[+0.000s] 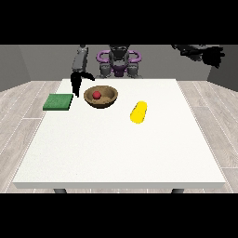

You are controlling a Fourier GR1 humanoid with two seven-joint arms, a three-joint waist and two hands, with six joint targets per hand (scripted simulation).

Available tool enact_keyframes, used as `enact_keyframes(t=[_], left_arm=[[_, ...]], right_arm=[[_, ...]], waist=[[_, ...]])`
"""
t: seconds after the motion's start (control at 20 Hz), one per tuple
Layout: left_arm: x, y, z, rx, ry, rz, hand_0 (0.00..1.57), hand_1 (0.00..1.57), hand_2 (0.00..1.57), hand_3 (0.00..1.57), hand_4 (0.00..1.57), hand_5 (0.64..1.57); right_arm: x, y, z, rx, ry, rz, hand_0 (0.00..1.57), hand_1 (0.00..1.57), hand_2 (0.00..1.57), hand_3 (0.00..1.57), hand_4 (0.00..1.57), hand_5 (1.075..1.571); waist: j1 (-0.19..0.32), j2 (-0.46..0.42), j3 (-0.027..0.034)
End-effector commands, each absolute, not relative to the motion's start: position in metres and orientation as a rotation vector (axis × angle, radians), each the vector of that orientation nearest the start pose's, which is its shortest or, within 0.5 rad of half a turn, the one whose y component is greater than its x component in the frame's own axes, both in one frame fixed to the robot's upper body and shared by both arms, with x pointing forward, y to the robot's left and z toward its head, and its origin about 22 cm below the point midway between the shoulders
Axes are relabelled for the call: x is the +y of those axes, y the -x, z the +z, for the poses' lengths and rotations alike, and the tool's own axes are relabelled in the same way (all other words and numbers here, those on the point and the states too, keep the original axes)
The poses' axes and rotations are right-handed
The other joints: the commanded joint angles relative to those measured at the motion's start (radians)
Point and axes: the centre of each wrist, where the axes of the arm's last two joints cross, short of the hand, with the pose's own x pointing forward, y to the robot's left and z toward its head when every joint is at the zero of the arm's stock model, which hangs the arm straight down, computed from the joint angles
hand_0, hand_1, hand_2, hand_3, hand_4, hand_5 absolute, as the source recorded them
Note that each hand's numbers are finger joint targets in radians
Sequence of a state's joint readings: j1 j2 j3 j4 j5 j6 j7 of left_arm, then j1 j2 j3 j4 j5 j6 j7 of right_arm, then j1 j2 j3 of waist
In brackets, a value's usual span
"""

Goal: Pick the cup and pour the ball into the bowl, then pick the bowl and place it on the pad

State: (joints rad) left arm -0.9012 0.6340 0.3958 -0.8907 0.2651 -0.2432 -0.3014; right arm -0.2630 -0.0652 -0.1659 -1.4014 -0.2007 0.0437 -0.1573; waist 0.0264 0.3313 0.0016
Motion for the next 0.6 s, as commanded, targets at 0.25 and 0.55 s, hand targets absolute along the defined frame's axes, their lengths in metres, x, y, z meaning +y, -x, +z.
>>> enact_keyframes(t=[0.25,0.55], left_arm=[[0.4,-0.383,0.296,-2.288,-0.109,-0.073,0.0,0.0,0.0,0.0,0.0,1.539],[0.402,-0.377,0.322,-2.289,-0.073,-0.075,0.0,0.0,0.0,0.0,0.0,1.539]], right_arm=[[-0.281,-0.334,-0.012,-1.731,-0.12,-0.242,0.0,0.0,0.0,0.0,0.32,1.569],[-0.262,-0.344,-0.03,-1.673,-0.125,-0.275,0.0,0.0,0.0,0.0,0.4,1.571]], waist=[[0.033,-0.004,-0.0004],[0.042,-0.001,-0.0005]])
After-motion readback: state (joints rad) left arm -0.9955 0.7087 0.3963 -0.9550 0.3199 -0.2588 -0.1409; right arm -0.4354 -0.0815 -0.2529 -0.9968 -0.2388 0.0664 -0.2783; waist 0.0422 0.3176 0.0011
